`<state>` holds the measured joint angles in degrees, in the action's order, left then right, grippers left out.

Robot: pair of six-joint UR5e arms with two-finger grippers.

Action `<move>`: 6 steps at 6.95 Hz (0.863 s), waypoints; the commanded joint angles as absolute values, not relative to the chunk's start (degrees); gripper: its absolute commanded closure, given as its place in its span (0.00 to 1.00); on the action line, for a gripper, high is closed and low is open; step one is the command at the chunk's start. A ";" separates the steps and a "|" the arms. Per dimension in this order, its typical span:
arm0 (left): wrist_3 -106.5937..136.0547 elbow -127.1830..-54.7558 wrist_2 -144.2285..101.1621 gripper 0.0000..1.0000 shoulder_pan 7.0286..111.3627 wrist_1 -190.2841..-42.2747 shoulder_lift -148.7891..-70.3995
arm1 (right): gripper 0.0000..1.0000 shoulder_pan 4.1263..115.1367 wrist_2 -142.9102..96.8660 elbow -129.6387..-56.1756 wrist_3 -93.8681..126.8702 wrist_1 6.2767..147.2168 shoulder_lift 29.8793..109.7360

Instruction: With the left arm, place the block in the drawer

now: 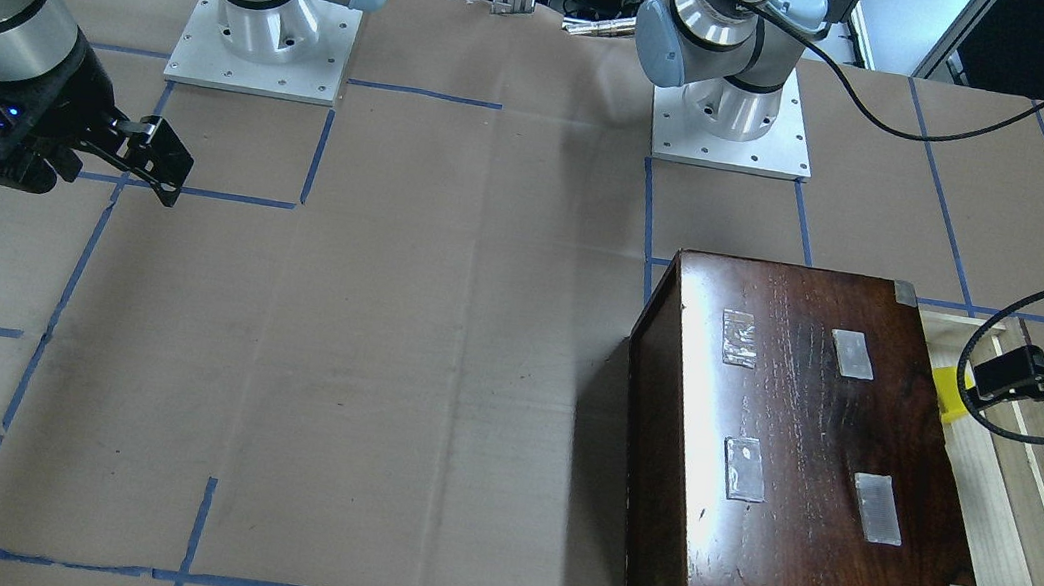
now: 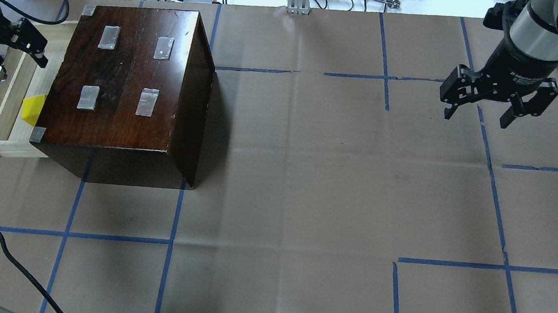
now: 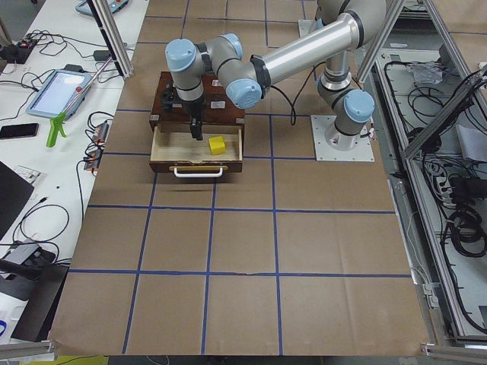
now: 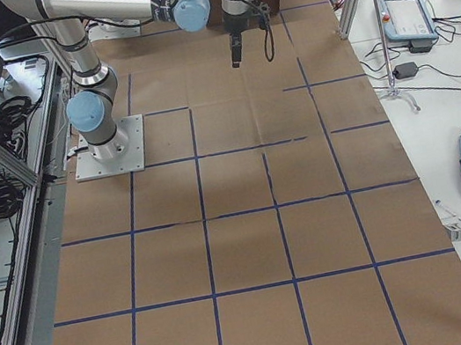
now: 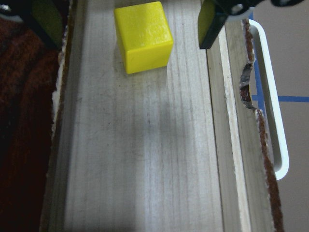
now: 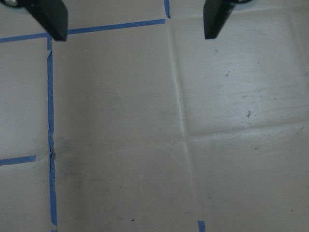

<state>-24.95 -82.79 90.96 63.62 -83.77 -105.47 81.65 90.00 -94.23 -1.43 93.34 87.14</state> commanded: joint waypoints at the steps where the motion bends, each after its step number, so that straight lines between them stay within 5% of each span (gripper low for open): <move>1: -21.56 -82.79 90.88 0.01 63.89 -85.25 -102.23 | 0.00 81.65 90.00 -94.31 -1.41 93.34 87.19; 6: -2.59 -82.79 89.22 0.01 76.61 -87.63 -97.30 | 0.00 81.65 90.00 -94.31 -1.49 93.34 87.19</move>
<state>-7.22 -82.79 90.35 73.30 -87.32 -98.32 81.65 90.00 -94.31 -1.45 93.34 87.17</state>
